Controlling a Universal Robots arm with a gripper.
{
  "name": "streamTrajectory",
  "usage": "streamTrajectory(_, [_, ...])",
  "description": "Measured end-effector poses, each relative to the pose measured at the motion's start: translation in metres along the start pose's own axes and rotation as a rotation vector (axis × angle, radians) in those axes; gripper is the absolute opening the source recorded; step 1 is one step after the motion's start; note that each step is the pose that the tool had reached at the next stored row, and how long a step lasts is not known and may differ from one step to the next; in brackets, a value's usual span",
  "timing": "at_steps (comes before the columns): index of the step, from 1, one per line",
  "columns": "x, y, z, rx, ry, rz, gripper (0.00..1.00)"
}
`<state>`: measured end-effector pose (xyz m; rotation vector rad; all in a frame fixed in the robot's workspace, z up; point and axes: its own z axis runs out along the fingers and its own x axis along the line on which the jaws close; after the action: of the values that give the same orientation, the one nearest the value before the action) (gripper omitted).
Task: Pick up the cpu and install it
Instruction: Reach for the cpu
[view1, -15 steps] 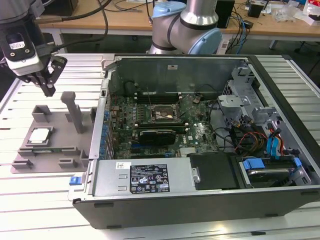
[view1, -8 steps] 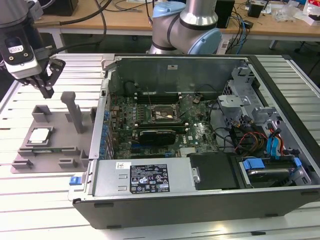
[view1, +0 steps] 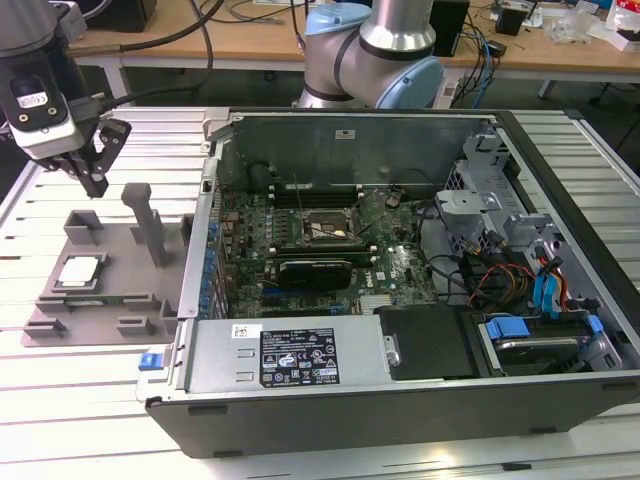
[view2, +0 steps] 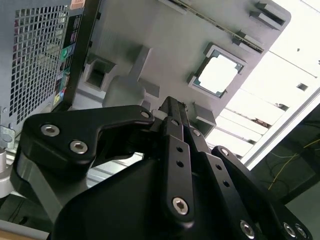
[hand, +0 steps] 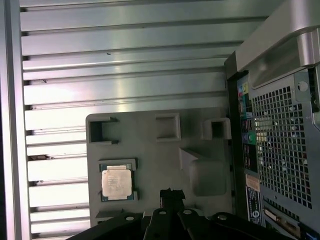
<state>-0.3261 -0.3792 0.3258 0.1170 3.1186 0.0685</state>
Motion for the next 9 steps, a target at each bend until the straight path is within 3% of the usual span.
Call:
streamTrajectory(2, [0.0034, -0.0004, 0.004, 0.0001, 0.0001, 0.0, 0.11])
streamTrajectory(9, [0.0137, -0.0013, 0.0058, 0.0001, 0.0001, 0.0, 0.11])
